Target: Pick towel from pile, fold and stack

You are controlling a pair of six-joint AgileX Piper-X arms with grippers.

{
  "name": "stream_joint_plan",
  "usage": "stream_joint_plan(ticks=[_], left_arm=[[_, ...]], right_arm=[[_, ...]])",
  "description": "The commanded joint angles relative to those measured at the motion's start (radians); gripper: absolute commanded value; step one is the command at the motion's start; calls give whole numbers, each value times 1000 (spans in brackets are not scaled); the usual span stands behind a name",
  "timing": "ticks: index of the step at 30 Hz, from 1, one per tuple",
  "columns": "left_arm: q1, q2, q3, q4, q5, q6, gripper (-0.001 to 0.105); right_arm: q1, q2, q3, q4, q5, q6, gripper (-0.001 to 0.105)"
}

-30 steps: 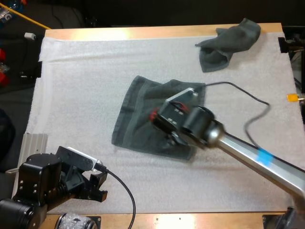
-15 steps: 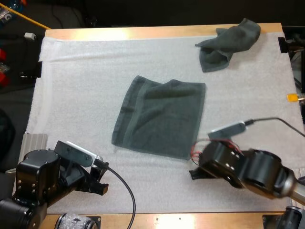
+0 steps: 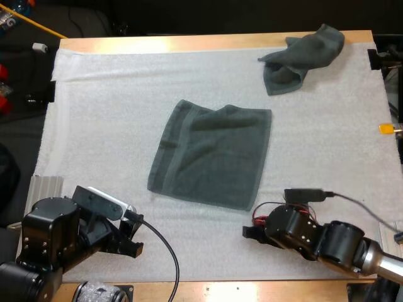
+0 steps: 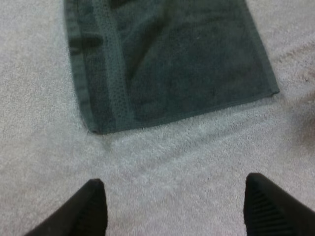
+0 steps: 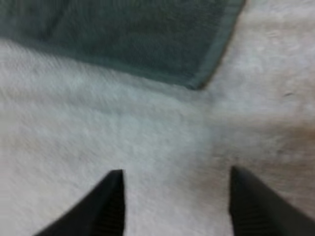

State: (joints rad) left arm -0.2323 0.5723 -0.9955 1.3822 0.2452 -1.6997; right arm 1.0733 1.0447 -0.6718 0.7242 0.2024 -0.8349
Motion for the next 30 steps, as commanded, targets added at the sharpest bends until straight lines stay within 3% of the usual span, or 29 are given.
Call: stream_joint_plan(ticks=[1, 5, 14, 26, 30], left_arm=[[-3, -5, 2, 2, -9, 0, 58], [-3, -5, 2, 11, -9, -5, 58], [-3, -5, 2, 11, -9, -8, 58], [-3, -5, 2, 65, -9, -8, 58], [-3, -5, 2, 65, -9, -8, 58]], right_arm=[[-13, 6, 23, -58, -5, 54, 51], [-69, 46, 98, -171, -40, 151, 51], [-177, 219, 154, -479, -178, 237, 51], [-178, 458, 154, -758, -202, 406, 51], [-178, 476, 154, -788, -176, 444, 48]])
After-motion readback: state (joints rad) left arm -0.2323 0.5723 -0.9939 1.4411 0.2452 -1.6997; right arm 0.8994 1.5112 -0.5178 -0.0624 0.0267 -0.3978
